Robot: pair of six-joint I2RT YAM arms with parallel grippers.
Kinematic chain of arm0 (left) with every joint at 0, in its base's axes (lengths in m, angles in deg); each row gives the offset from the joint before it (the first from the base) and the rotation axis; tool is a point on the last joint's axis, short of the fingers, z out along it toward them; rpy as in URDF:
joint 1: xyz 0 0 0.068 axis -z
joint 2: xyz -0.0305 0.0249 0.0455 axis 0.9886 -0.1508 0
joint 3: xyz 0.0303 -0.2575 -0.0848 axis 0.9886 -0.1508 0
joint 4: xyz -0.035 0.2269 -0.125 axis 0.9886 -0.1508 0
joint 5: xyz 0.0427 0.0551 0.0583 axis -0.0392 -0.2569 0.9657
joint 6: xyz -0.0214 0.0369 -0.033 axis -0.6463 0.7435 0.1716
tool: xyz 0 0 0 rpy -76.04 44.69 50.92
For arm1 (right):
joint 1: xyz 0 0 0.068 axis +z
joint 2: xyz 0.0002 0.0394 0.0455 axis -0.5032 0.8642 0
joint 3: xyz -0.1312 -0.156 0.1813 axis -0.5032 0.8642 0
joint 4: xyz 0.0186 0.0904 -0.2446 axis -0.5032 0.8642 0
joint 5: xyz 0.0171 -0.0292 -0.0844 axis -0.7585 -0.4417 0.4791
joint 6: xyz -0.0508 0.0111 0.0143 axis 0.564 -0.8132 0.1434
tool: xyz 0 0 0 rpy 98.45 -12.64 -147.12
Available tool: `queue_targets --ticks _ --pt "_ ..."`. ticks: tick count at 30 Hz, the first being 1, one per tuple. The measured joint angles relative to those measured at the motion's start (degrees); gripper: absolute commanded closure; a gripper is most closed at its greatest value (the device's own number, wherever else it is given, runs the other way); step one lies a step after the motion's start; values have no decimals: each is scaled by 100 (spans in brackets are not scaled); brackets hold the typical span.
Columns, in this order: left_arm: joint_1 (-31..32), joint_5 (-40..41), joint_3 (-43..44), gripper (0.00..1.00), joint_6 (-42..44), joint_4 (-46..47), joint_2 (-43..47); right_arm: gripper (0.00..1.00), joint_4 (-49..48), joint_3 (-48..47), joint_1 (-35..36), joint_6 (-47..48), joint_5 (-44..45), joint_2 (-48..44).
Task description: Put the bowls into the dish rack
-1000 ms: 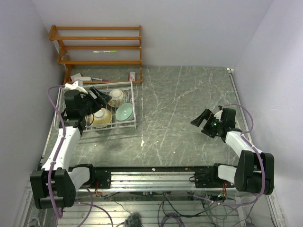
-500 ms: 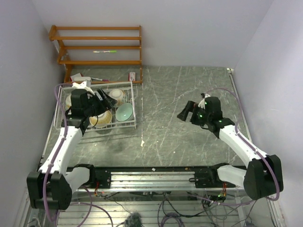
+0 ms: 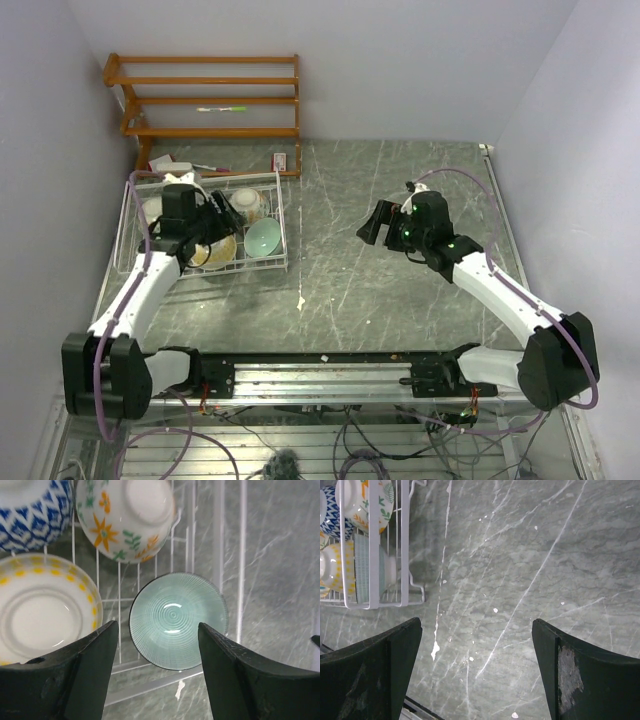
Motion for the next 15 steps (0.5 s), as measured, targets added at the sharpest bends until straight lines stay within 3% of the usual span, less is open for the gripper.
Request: queue_targets --ticks 5,11,15 --pt "461 50 -136 25 -9 66 -570 8 24 0 37 4 114 -13" --pt "883 225 -140 32 -28 334 -778 7 15 7 37 11 136 7" --pt "1040 247 -232 31 -68 568 -767 7 -4 39 37 26 155 28"
